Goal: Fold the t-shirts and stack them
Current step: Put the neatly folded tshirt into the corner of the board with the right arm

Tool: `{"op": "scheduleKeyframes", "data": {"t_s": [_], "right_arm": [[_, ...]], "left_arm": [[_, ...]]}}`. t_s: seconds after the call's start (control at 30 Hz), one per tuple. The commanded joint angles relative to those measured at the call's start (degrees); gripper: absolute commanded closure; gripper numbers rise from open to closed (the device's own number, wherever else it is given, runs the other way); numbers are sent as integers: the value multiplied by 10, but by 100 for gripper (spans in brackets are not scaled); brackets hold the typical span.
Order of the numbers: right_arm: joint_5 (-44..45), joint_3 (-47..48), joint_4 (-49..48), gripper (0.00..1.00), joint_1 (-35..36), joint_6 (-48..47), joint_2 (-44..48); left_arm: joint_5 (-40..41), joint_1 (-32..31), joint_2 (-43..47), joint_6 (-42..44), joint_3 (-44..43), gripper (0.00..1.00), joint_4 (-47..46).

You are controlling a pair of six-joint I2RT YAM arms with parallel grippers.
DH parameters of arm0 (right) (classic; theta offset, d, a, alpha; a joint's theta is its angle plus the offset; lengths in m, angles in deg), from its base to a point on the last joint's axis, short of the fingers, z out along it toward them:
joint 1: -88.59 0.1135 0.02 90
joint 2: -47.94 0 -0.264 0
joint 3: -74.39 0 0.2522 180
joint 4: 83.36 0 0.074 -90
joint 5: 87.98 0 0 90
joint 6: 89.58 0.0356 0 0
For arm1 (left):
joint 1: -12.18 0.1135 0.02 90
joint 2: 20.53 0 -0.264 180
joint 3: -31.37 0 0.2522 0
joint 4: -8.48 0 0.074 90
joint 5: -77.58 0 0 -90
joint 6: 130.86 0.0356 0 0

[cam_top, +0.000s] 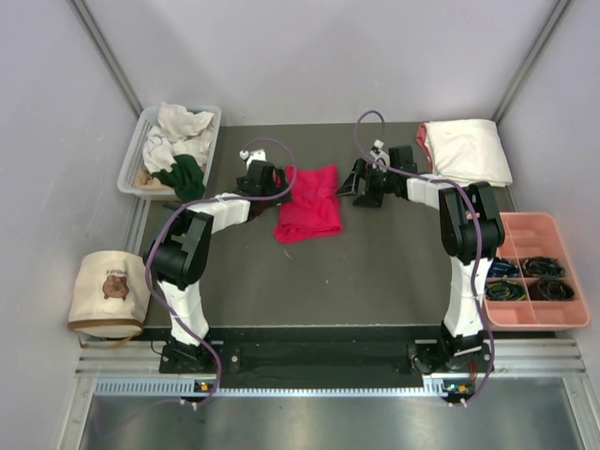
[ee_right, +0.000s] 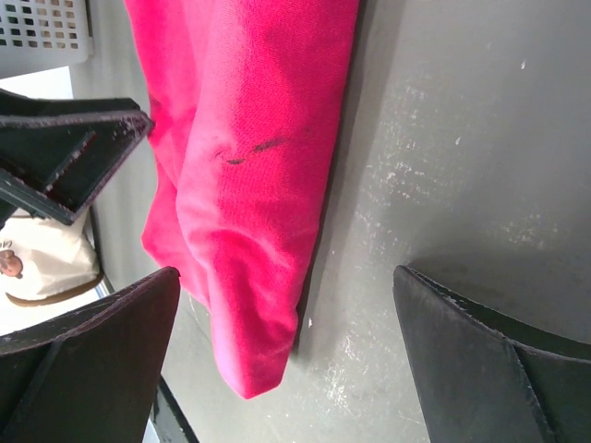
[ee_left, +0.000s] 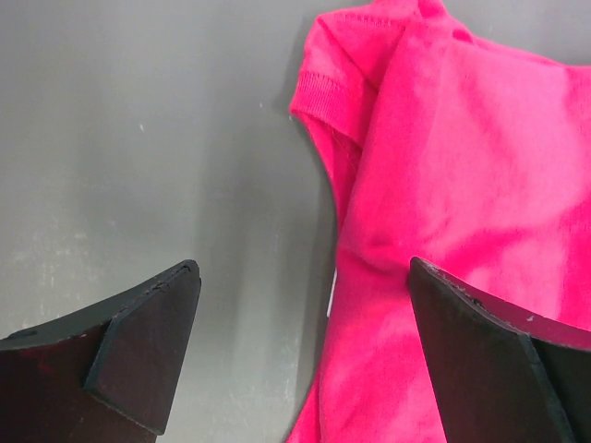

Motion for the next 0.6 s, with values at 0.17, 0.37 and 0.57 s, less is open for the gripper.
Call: {"op": "scheduleKeyframes", "data": {"t_s": [0.17,0.37,0.57], "right_arm": [[8,8,6,1,25,-3,-30],[14,13,13,1,37,-4,-33],[21,14,17,1,46,-6,-39]], "left_arm": [[-15,1,1,5,-16,1,-21],[-14,1,-56,5,-47,1,13],[-8,1,-67,3,-36,1,24]]}}
